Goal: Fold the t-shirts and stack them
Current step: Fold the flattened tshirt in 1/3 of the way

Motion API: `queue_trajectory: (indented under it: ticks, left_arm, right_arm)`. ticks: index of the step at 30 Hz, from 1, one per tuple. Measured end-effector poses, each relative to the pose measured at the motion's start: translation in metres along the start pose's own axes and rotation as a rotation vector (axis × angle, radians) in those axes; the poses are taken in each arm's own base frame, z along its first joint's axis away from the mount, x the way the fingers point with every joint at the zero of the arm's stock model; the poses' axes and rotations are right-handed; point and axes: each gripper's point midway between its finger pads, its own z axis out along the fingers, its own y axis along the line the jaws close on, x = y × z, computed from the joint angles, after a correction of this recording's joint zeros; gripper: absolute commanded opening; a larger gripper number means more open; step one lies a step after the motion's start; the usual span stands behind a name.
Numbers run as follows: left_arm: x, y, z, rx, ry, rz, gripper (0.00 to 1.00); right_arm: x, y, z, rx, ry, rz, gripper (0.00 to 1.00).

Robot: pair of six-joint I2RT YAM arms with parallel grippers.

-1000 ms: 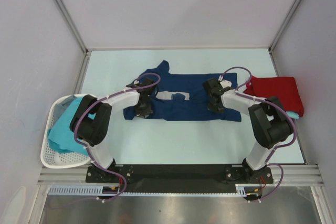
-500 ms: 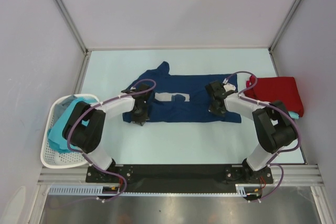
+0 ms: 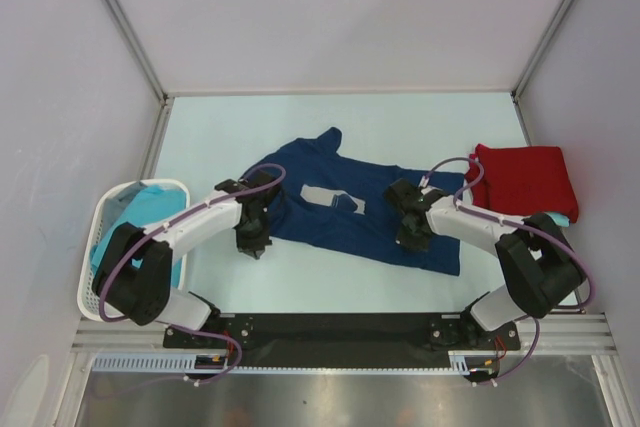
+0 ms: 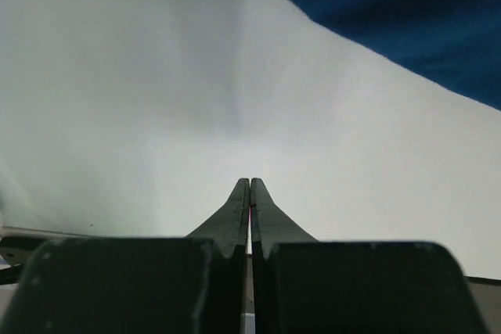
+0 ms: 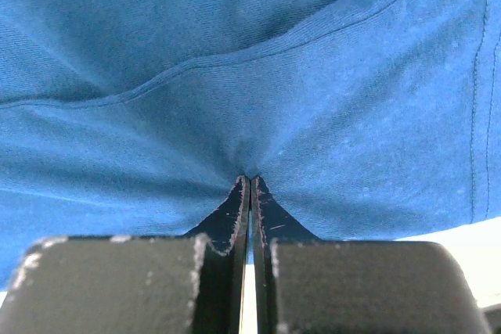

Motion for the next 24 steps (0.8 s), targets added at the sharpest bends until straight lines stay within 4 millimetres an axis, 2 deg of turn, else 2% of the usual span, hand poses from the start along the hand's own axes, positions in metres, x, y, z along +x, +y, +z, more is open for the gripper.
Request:
queue_trajectory:
  ticks: [4, 9, 10, 11, 12, 15, 17, 20, 24]
  left_arm:
    - [0.010, 0.002, 0.001, -0.018, 0.023, 0.016, 0.00]
    - [0.009, 0.000, -0.001, -0.030, 0.020, 0.033, 0.01]
    - [0.005, 0.000, -0.002, -0.036, 0.008, 0.034, 0.02]
    - [0.002, -0.001, -0.003, -0.039, -0.004, 0.033, 0.07]
    - [-0.003, 0.000, -0.006, -0.045, -0.022, 0.032, 0.10]
    - [-0.023, -0.004, -0.014, -0.053, -0.088, 0.034, 0.17]
    - [-0.040, -0.010, -0.019, -0.049, -0.132, 0.035, 0.20]
    - [-0.063, -0.020, -0.018, -0.030, -0.180, 0.027, 0.22]
    - [-0.077, -0.025, -0.003, -0.023, -0.177, 0.012, 0.22]
  right_arm:
    - [0.008, -0.011, -0.002, 0.019, 0.013, -0.001, 0.00]
    - [0.008, -0.011, -0.002, 0.022, 0.016, -0.001, 0.00]
    - [0.008, -0.011, -0.002, 0.022, 0.016, -0.001, 0.03]
    - [0.008, -0.011, -0.002, 0.022, 0.016, 0.000, 0.09]
    - [0.007, -0.011, -0.003, 0.021, 0.014, 0.000, 0.23]
    - [0.007, -0.012, -0.008, 0.015, 0.004, -0.007, 0.44]
    - [0.001, -0.012, -0.016, 0.001, -0.024, -0.023, 0.54]
    - [-0.018, -0.004, -0.032, -0.024, -0.085, -0.037, 0.57]
    - [-0.046, 0.014, -0.051, -0.066, -0.166, -0.040, 0.57]
